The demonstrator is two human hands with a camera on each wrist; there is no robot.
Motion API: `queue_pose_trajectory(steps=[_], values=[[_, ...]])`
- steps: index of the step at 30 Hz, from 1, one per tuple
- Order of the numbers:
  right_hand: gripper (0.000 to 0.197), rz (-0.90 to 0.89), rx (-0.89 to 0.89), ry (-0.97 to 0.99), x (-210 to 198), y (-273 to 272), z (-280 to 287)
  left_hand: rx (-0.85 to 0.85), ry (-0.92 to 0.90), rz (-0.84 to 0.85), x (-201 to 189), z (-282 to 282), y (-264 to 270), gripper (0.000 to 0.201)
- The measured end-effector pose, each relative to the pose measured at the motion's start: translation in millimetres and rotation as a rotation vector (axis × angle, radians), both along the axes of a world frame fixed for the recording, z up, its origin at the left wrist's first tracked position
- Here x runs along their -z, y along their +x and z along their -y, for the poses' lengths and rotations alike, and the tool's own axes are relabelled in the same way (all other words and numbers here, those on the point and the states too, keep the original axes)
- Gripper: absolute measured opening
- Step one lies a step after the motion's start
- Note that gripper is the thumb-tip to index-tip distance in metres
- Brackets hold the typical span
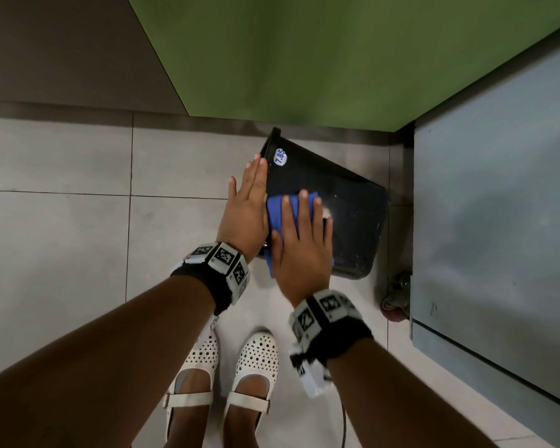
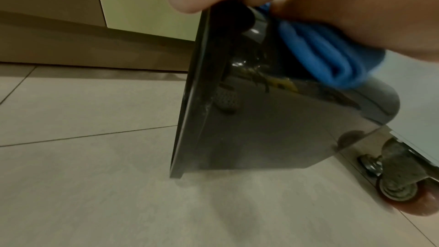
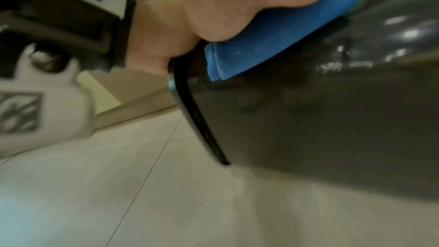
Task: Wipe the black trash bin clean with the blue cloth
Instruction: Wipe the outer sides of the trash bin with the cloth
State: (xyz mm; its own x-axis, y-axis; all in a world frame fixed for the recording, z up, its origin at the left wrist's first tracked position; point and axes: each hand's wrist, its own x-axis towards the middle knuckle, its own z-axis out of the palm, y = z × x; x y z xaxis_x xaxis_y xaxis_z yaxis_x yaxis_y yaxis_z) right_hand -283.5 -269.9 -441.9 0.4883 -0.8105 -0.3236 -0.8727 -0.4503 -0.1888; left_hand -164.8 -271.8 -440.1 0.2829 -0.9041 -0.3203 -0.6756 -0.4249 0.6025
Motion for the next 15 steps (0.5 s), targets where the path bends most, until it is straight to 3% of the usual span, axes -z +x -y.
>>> queue_pose_trajectory(steps=[7,12,15], values=[[0.053,0.040,0.143,0.047,-6.2,51.7,86.3,-0.191,-0.109,-0.162,1.6,0.9,-4.5,0.058],[0.054,0.069,0.069,-0.041,-0.4,37.2,50.5,-0.245,-0.161,-0.225,1.4,2.2,-5.6,0.053],[0.058,0.058,-0.026,-0.101,5.2,14.1,4.7,-0.321,-0.208,-0.404,1.7,-1.0,-2.9,0.051]])
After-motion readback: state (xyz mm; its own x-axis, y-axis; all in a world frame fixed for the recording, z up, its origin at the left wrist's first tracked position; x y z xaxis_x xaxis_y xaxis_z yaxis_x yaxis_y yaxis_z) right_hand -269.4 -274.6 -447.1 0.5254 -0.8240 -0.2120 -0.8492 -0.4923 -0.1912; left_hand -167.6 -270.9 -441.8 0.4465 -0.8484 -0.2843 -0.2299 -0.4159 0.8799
